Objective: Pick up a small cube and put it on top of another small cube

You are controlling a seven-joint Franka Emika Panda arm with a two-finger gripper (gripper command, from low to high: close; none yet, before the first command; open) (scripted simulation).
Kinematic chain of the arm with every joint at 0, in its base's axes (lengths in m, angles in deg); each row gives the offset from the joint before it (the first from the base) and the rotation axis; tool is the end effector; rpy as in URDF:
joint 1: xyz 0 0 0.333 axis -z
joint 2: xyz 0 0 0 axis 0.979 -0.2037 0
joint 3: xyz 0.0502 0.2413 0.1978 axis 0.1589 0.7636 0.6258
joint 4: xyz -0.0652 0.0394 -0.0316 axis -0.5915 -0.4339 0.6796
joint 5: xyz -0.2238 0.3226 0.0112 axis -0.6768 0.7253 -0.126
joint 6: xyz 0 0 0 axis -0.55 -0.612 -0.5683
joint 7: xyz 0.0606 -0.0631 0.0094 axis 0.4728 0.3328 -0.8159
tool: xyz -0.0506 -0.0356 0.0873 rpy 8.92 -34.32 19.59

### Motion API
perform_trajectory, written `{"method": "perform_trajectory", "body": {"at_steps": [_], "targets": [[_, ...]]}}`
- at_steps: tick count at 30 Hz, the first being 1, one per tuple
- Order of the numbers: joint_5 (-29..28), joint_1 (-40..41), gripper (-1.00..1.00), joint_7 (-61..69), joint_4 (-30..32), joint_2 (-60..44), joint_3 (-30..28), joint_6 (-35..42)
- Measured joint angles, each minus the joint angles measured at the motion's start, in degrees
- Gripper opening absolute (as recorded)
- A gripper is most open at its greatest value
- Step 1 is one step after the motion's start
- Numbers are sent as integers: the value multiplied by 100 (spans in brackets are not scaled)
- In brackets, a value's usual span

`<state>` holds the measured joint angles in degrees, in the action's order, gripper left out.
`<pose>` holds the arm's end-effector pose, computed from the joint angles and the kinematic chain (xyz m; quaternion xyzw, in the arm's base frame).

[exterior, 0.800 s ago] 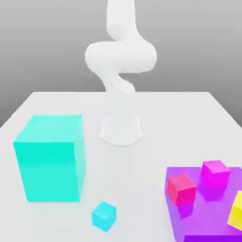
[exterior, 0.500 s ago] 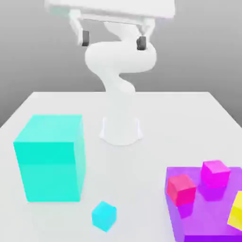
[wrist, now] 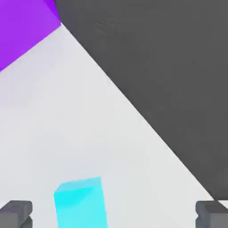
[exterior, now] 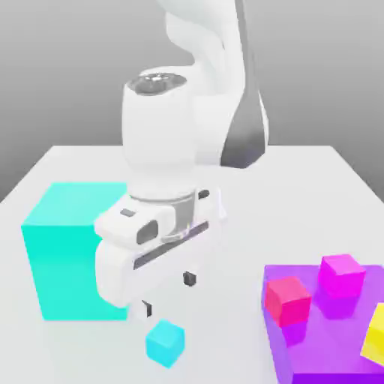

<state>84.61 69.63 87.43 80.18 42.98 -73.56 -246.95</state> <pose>0.4426 -0.0413 0.2099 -0.9955 -0.0934 -0.0160 0.0019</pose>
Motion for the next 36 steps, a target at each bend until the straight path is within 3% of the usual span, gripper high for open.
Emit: {"method": "perform_trajectory", "body": {"at_steps": [6, 7, 14, 20, 28, 36], "targets": [[507, 473, 0, 638, -152, -1240, 566, -910], [560, 535, -100, 680, -179, -1366, 639, -1008], [550, 535, -100, 674, -176, -1357, 637, -990], [-84, 236, -100, 258, 30, -343, 245, -219], [-481, -622, -100, -1134, -1398, -567, 453, 1072], [-527, -1603, -100, -1769, -2686, -380, 1189, 2762]]}}
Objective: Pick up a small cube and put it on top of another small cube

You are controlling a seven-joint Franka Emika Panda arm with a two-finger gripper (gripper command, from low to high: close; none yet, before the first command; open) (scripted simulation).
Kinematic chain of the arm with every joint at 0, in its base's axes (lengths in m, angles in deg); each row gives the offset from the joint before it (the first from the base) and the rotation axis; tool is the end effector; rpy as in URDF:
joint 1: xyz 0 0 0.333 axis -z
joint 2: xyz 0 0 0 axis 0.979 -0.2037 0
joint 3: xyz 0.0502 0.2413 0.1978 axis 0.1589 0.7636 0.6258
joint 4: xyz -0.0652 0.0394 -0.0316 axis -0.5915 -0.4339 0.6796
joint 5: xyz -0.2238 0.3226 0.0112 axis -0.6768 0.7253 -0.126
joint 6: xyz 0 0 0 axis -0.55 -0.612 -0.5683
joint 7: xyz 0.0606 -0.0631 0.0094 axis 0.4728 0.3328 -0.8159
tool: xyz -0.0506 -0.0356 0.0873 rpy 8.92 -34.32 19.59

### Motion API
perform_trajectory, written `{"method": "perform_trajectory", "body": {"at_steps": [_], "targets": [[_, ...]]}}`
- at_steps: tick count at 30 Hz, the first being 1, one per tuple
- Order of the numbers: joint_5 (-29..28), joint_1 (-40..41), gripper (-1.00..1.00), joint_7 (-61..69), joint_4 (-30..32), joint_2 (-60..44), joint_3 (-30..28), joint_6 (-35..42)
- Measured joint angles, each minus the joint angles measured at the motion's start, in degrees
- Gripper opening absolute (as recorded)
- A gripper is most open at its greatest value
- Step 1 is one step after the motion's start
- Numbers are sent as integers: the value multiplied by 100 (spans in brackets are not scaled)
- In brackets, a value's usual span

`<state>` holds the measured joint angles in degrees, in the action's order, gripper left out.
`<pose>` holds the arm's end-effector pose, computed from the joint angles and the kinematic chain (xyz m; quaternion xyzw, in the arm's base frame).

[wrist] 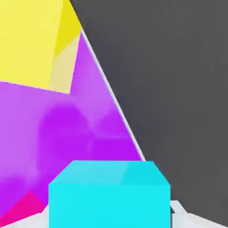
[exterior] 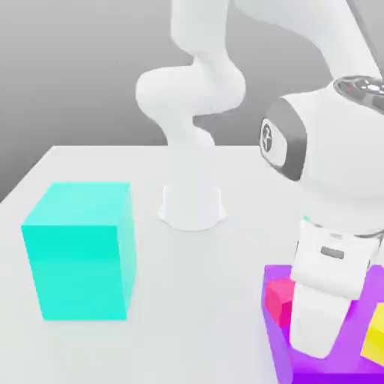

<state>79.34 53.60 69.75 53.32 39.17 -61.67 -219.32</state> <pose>0.5156 0.2257 0.3064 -0.9740 -0.2246 0.0279 0.0006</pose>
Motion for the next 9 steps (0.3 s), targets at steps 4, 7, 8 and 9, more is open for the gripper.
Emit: {"method": "perform_trajectory", "body": {"at_steps": [4, 7, 8, 9], "targets": [[-99, -215, -100, -9, -215, -136, 166, -188], [-112, -231, 100, -12, -128, -395, 167, -561], [-112, -231, 100, -12, -128, -395, 167, -561], [-112, -231, 100, -12, -128, -395, 167, -561]]}}
